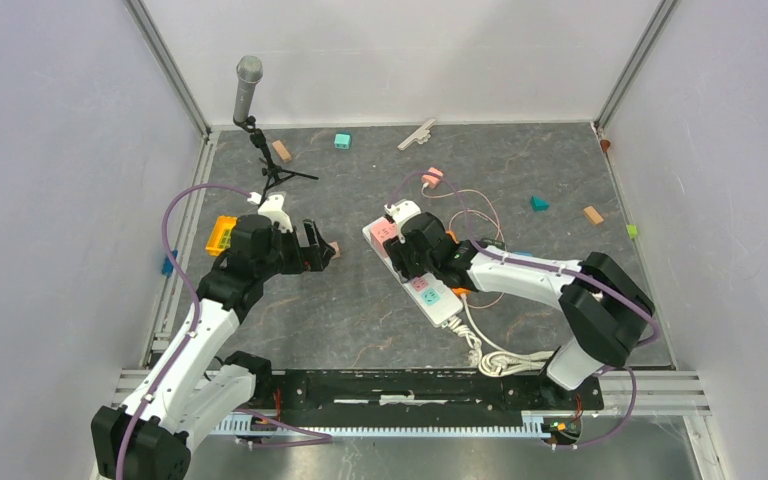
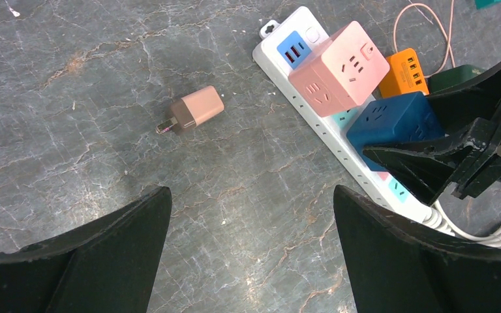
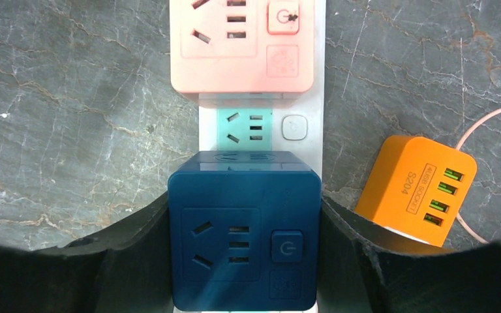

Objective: Insert the plug
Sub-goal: Insert the plug into the socket, then pick up the plug from the center of the board.

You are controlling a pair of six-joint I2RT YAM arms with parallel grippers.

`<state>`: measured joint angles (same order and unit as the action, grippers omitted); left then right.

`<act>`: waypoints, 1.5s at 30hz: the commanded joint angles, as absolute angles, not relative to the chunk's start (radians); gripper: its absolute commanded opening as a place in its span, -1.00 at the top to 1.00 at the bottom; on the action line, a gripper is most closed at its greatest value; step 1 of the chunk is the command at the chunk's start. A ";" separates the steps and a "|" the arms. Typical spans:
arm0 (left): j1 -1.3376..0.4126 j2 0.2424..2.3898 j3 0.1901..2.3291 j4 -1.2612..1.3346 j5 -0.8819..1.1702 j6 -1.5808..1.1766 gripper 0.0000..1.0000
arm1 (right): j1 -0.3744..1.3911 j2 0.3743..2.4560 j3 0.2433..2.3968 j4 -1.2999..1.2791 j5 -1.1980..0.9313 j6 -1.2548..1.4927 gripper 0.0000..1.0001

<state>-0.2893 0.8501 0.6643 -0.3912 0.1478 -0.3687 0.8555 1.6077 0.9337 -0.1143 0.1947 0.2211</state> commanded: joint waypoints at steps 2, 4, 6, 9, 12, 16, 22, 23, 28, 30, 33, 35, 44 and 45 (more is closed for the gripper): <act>-0.287 0.852 0.683 -0.371 0.144 -0.328 -0.99 | 0.850 1.780 0.867 -0.366 0.271 0.135 1.00; -0.286 0.854 0.684 -0.373 0.143 -0.328 -0.99 | 0.851 1.800 0.857 -0.363 0.261 0.137 1.00; -0.287 0.854 0.683 -0.374 0.138 -0.328 -0.99 | 0.856 1.785 0.807 -0.330 0.267 0.144 1.00; -0.287 0.853 0.685 -0.376 0.137 -0.330 -0.99 | 0.856 1.760 0.736 -0.298 0.287 0.147 1.00; -0.287 0.852 0.689 -0.377 0.142 -0.330 -0.99 | 0.858 1.759 0.705 -0.268 0.259 0.148 1.00; -0.287 0.848 0.694 -0.400 0.143 -0.329 -0.99 | 0.859 1.765 0.737 -0.243 0.176 0.155 0.97; -0.286 0.845 0.746 -0.458 0.154 -0.333 -0.99 | 0.858 1.730 0.837 -0.235 0.051 0.188 -0.19; -0.286 0.845 0.759 -0.464 0.161 -0.334 -0.99 | 0.858 1.714 0.853 -0.241 0.041 0.191 -0.37; -0.286 0.864 0.803 -0.466 0.214 -0.372 -0.99 | 0.831 1.607 0.912 -0.281 -0.011 0.204 -0.96; -0.286 0.878 0.813 -0.452 0.239 -0.405 -0.99 | 0.800 1.563 0.910 -0.287 -0.055 0.215 -0.96; -0.286 0.905 0.826 -0.423 0.275 -0.456 -0.99 | 0.743 1.502 0.875 -0.282 -0.114 0.226 -0.96; -0.286 0.928 0.833 -0.405 0.289 -0.492 -0.99 | 0.708 1.482 0.849 -0.281 -0.143 0.220 -0.96; -0.290 1.074 0.907 -0.384 0.311 -0.625 -0.97 | 0.693 1.520 0.716 -0.184 -0.422 0.274 -0.96; -0.294 1.085 0.916 -0.384 0.306 -0.632 -0.97 | 0.695 1.519 0.707 -0.164 -0.452 0.286 -0.96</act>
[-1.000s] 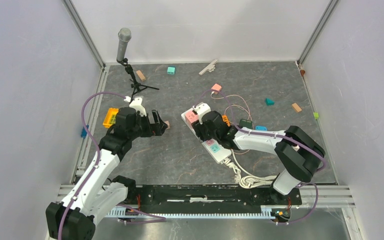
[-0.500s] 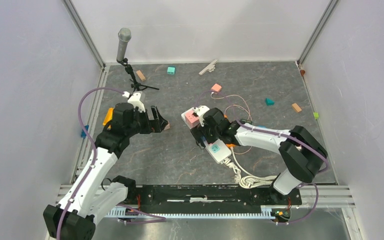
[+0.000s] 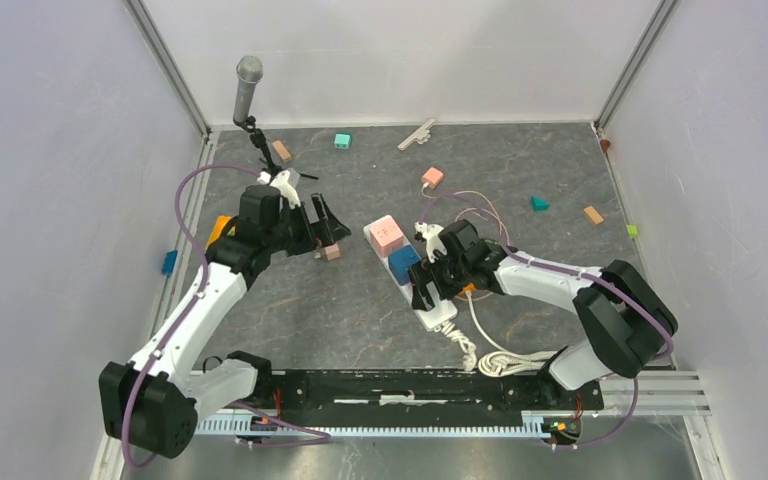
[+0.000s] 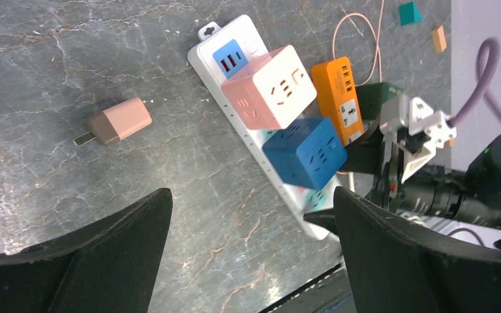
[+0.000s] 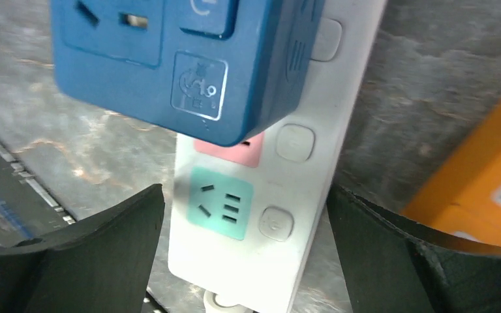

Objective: Insert the plug
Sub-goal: Pick up the plug from the center of the board.

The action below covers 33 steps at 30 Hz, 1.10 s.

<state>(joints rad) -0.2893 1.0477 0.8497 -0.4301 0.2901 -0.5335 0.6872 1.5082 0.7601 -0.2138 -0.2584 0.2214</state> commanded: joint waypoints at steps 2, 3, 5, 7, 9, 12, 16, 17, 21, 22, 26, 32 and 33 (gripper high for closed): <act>-0.318 1.107 0.937 -0.383 0.283 -0.634 -0.96 | 0.706 1.524 0.709 -0.150 -0.502 0.299 -0.96; -0.333 1.115 0.951 -0.385 0.267 -0.634 -0.96 | 0.712 1.527 0.717 -0.149 -0.518 0.301 -0.96; -0.373 1.135 0.980 -0.385 0.225 -0.624 -0.96 | 0.716 1.517 0.727 -0.130 -0.560 0.309 -0.96; -0.427 1.160 1.015 -0.386 0.186 -0.610 -0.96 | 0.715 1.490 0.750 -0.139 -0.547 0.309 -0.96; -0.486 1.189 1.052 -0.390 0.139 -0.592 -0.96 | 0.704 1.453 0.789 -0.189 -0.484 0.284 -0.96; -0.561 1.242 1.108 -0.395 0.076 -0.597 -0.95 | 0.663 1.387 0.837 -0.273 -0.365 0.250 -0.96; -0.665 1.343 1.190 -0.396 -0.008 -0.617 -0.94 | 0.573 1.278 0.862 -0.358 -0.214 0.214 -0.96; -0.692 1.374 1.209 -0.394 -0.042 -0.627 -0.94 | 0.552 1.257 0.860 -0.376 -0.177 0.212 -0.96; -0.775 1.504 1.314 -0.396 -0.093 -0.657 -0.93 | 0.467 1.168 0.824 -0.428 -0.049 0.211 -0.96; -0.797 1.543 1.340 -0.394 -0.108 -0.657 -0.93 | 0.440 1.144 0.806 -0.433 -0.024 0.218 -0.96; -0.890 1.698 1.480 -0.407 -0.156 -0.640 -0.92 | 0.350 1.054 0.752 -0.452 0.060 0.250 -0.96; -0.998 1.963 1.737 -0.494 -0.233 -0.620 -0.92 | 0.226 0.982 0.694 -0.508 0.154 0.273 -0.96; -1.013 2.009 1.782 -0.504 -0.241 -0.618 -0.92 | 0.204 0.974 0.686 -0.517 0.165 0.273 -0.96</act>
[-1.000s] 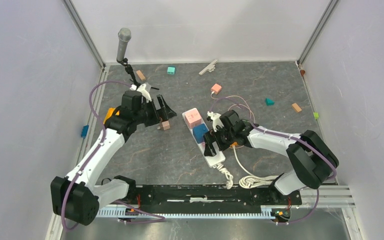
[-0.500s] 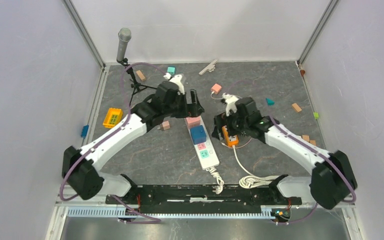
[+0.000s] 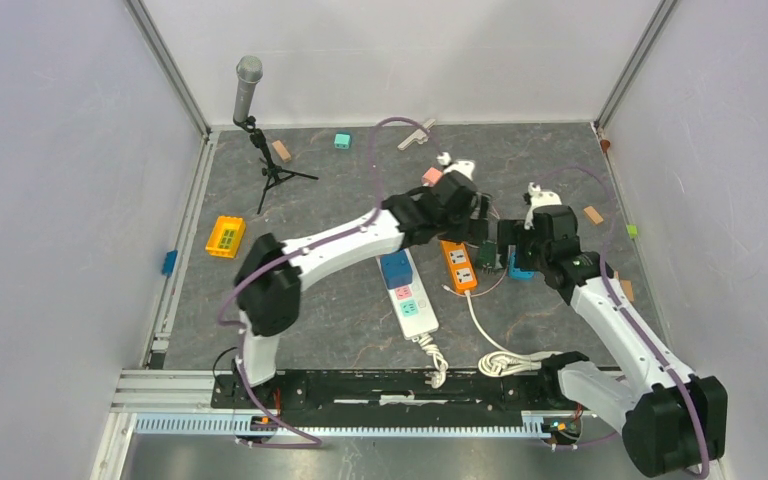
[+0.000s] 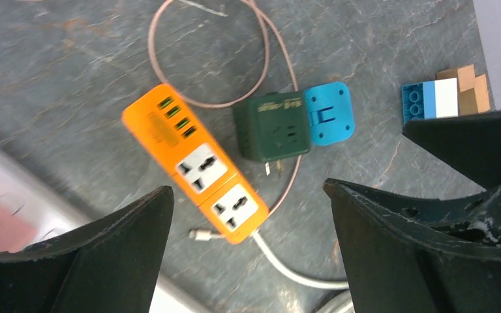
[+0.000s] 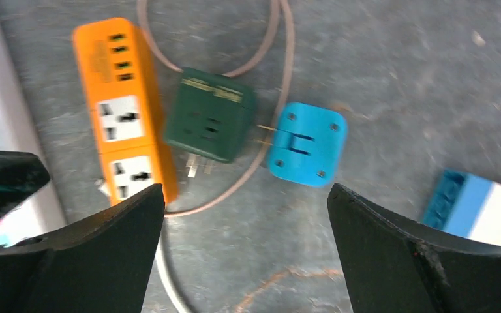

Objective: Insert the plug
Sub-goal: Pick up the plug from the center of the board.

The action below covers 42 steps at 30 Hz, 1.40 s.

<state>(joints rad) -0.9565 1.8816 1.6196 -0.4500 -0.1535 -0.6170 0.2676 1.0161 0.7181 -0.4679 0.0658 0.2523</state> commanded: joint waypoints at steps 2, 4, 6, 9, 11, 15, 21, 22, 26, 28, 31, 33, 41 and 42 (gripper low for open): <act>-1.040 2.089 1.869 -0.535 -0.260 -0.614 -0.92 | 0.175 0.963 0.670 -0.534 0.170 0.273 -0.96; -1.062 2.167 1.961 -0.575 -0.283 -0.607 -0.93 | 0.156 0.955 0.659 -0.548 0.171 0.273 -0.96; -1.078 2.229 2.035 -0.596 -0.294 -0.600 -0.93 | 0.147 0.947 0.650 -0.561 0.173 0.270 -0.96; -1.094 2.297 2.093 -0.613 -0.338 -0.596 -0.93 | 0.141 0.928 0.641 -0.573 0.173 0.268 -0.96; -1.096 2.325 2.108 -0.614 -0.336 -0.596 -0.90 | 0.139 0.921 0.638 -0.580 0.177 0.263 -0.96; -1.098 2.368 2.117 -0.625 -0.328 -0.603 -0.84 | 0.135 0.909 0.648 -0.588 0.196 0.260 -0.96; -1.098 2.427 2.126 -0.649 -0.351 -0.627 -0.78 | 0.135 0.900 0.669 -0.590 0.192 0.248 -0.96; -1.098 2.437 2.134 -0.662 -0.366 -0.629 -0.78 | 0.134 0.900 0.672 -0.591 0.187 0.245 -0.96; -1.095 2.417 2.110 -0.639 -0.370 -0.614 -0.93 | 0.135 0.898 0.666 -0.584 0.156 0.238 -0.96; -1.088 2.365 2.059 -0.584 -0.341 -0.598 -0.95 | 0.132 0.905 0.645 -0.571 0.154 0.239 -0.96; -1.080 2.227 1.894 -0.406 -0.297 -0.574 -0.98 | 0.128 0.922 0.616 -0.551 0.147 0.244 -0.96; -1.067 2.142 1.782 -0.276 -0.252 -0.577 -0.98 | 0.117 0.931 0.597 -0.532 0.133 0.251 -0.96; -1.032 2.059 1.679 -0.189 -0.217 -0.588 -0.97 | 0.051 0.930 0.626 -0.517 0.092 0.278 -0.96; -1.032 2.078 1.700 -0.203 -0.209 -0.588 -0.97 | 0.047 0.922 0.637 -0.522 0.097 0.280 -0.96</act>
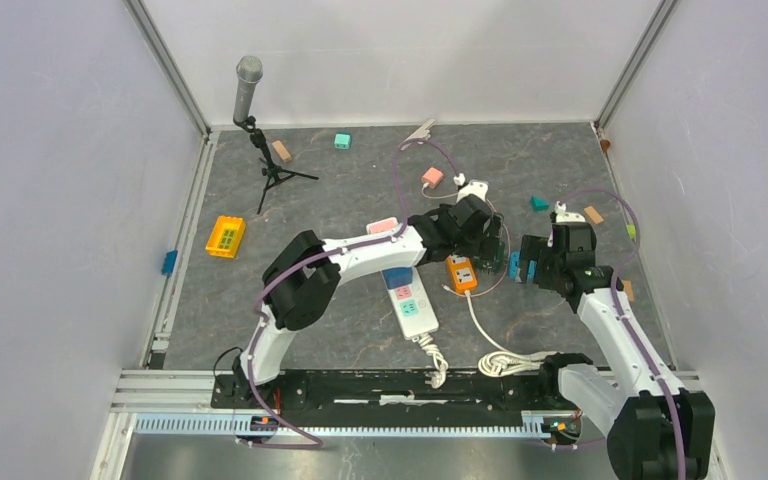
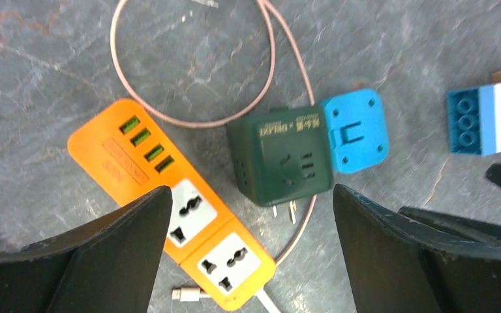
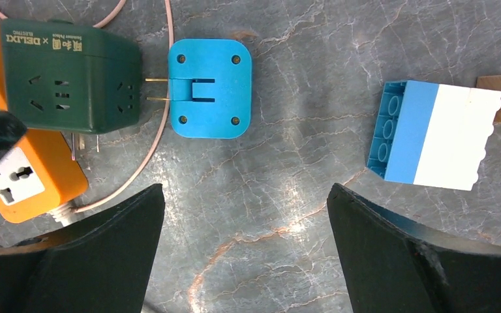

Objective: Insert the plug
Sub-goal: Pick up the plug from the center of the board.

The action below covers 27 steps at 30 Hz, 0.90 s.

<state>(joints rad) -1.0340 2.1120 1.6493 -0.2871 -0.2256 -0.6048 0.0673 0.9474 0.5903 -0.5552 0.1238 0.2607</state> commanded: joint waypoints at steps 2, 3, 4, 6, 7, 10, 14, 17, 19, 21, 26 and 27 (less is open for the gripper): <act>-1.033 2.123 1.755 -0.246 -0.199 -0.588 -0.97 | 0.045 0.908 0.665 -0.536 0.118 0.278 -0.96; -1.035 2.151 1.786 -0.264 -0.196 -0.588 -0.96 | 0.044 0.900 0.676 -0.541 0.128 0.275 -0.96; -1.036 2.179 1.822 -0.290 -0.196 -0.583 -0.95 | 0.043 0.892 0.687 -0.549 0.141 0.272 -0.96; -1.041 2.240 1.898 -0.372 -0.226 -0.582 -0.95 | 0.042 0.876 0.706 -0.562 0.162 0.265 -0.96; -1.043 2.273 1.943 -0.421 -0.237 -0.582 -0.95 | 0.041 0.868 0.714 -0.568 0.172 0.262 -0.96; -1.056 2.333 2.011 -0.484 -0.248 -0.558 -0.92 | 0.041 0.847 0.728 -0.571 0.186 0.257 -0.96; -1.082 2.367 2.037 -0.526 -0.296 -0.532 -0.79 | 0.041 0.844 0.744 -0.576 0.183 0.252 -0.96; -1.088 2.375 2.039 -0.556 -0.327 -0.536 -0.55 | 0.041 0.843 0.747 -0.573 0.171 0.247 -0.96; -1.088 2.371 2.036 -0.555 -0.331 -0.539 -0.36 | 0.040 0.845 0.749 -0.570 0.153 0.247 -0.99; -1.088 2.365 2.045 -0.553 -0.328 -0.536 -0.14 | 0.040 0.845 0.753 -0.568 0.141 0.245 -0.97; -1.085 2.262 2.001 -0.451 -0.263 -0.515 0.12 | 0.041 0.848 0.788 -0.573 0.114 0.231 -0.97; -1.082 2.224 1.975 -0.412 -0.243 -0.508 0.12 | 0.040 0.848 0.796 -0.573 0.093 0.227 -0.97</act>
<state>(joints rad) -1.0897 2.3764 1.9980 -0.5396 -0.2806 -0.5522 0.0437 0.8520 0.7193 -0.5842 0.1398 0.2485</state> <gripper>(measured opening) 0.680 0.986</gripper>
